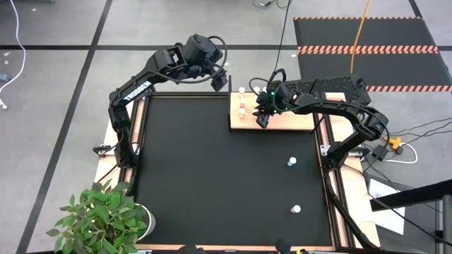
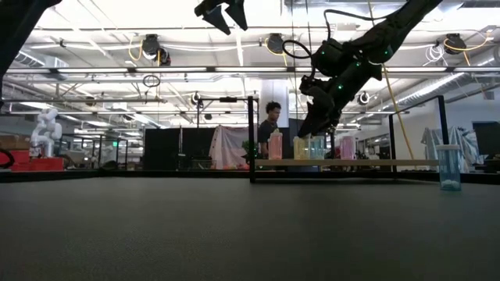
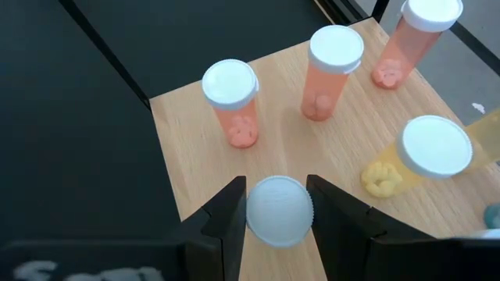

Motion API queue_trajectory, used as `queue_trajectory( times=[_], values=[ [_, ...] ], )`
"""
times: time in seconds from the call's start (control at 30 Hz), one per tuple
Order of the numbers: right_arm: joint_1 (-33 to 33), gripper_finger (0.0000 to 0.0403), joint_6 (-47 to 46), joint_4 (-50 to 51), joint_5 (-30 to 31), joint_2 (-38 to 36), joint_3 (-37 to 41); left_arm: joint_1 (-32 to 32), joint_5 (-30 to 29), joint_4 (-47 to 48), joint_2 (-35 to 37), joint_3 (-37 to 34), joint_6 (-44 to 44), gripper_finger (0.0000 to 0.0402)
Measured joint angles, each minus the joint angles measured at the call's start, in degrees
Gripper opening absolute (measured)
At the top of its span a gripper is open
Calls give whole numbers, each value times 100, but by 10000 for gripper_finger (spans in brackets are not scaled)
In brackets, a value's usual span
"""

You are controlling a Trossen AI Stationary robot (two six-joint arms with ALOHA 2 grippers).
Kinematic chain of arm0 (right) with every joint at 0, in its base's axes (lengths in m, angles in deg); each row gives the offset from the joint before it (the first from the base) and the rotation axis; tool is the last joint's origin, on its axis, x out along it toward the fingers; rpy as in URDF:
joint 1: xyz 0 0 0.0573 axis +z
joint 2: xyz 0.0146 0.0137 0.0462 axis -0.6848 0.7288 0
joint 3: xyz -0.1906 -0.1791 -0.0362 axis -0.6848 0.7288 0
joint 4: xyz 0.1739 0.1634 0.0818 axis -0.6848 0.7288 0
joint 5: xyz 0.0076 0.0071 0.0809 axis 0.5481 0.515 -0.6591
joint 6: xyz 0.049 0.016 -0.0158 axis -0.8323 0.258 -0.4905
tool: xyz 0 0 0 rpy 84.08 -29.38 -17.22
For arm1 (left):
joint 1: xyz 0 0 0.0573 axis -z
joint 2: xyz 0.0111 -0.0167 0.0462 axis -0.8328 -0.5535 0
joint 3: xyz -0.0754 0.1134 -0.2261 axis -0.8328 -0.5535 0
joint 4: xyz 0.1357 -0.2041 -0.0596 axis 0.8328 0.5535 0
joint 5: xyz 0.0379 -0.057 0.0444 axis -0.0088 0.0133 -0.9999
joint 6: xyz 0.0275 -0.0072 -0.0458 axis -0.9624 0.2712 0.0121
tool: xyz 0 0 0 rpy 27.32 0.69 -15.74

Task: Pick and place medicine bottles onto shelf by color
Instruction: Put the yellow pill bottle aligned with the other yellow pill bottles on the shelf

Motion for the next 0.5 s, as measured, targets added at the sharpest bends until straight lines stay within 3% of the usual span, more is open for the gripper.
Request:
queue_trajectory(
  times=[0.23, 0.5],
  values=[
    [0, 129, -42, -19, 2, -197, 2, 11, 5, -74, 0, 0, 23, 379],
    [-99, 211, -167, -33, -2, -510, 2, 14, 9, -242, 0, 0, 19, 379]
  ],
)
